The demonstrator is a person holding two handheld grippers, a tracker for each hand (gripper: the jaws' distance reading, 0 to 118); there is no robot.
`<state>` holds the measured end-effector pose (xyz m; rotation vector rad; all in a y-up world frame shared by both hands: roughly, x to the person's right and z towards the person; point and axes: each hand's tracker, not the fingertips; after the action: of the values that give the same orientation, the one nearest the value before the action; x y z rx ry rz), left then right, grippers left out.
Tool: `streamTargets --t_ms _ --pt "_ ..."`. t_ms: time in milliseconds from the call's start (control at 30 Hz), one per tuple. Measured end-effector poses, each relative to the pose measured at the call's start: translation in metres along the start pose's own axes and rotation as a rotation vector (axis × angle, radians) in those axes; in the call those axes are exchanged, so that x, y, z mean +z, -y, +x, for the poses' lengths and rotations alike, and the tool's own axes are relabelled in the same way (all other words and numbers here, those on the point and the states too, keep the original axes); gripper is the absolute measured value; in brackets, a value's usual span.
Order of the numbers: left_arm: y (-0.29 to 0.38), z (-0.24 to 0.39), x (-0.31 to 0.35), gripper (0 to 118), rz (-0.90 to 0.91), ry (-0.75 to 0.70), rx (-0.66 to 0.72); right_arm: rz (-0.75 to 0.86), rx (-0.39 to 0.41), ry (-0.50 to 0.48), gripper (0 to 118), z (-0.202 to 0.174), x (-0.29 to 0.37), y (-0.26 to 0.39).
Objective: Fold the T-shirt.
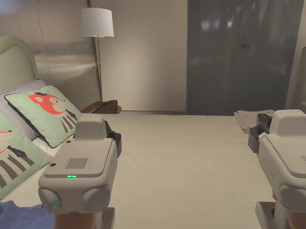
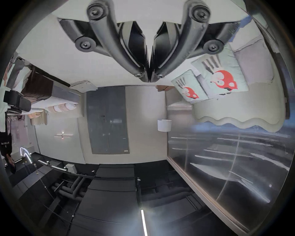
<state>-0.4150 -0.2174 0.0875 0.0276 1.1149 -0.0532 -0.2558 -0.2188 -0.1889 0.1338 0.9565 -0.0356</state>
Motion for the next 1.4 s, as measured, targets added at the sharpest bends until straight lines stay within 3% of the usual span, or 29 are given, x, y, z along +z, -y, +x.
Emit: streamTargets --t_ms 333,667,800,1033,1200,1233,1267,1300,1333,1367,1400 --pt "-0.003 -0.109 0.041 0 -0.031 -0.286 -0.042 -0.005 -0.061 -0.271 0 -0.113 -0.023 0.005" --pt "0.012 -0.138 0.043 0 -0.104 -0.324 -0.020 -0.023 -0.053 -0.327 0 -0.139 -0.028 0.014" --pt "0.034 -0.145 0.028 0 -0.275 -0.275 0.020 -0.050 -0.041 -0.325 0 -0.138 -0.030 0.021" --pt "0.118 -0.161 -0.002 0 -0.769 -0.145 0.118 -0.127 -0.029 -0.340 0 -0.143 -0.029 0.044" --pt "0.185 -0.165 -0.012 1 -0.967 -0.150 0.133 -0.157 -0.010 -0.343 0 -0.145 -0.029 0.055" --pt "0.195 -0.166 -0.013 7 -1.001 -0.150 0.140 -0.163 -0.005 -0.343 0 -0.146 -0.034 0.064" --pt "0.202 -0.167 -0.013 30 -1.019 -0.151 0.158 -0.168 -0.002 -0.341 0 -0.146 -0.036 0.067" --pt "0.210 -0.169 -0.013 76 -1.024 -0.148 0.180 -0.174 0.001 -0.340 0 -0.145 -0.039 0.070" --pt "0.218 -0.170 -0.015 103 -1.044 -0.150 0.193 -0.180 0.001 -0.337 0 -0.145 -0.041 0.072" --pt "0.223 -0.171 -0.016 111 -1.057 -0.153 0.199 -0.186 0.001 -0.332 0 -0.144 -0.042 0.074" --pt "0.225 -0.172 -0.014 107 -1.048 -0.161 0.185 -0.192 0.001 -0.330 0 -0.143 -0.043 0.076"
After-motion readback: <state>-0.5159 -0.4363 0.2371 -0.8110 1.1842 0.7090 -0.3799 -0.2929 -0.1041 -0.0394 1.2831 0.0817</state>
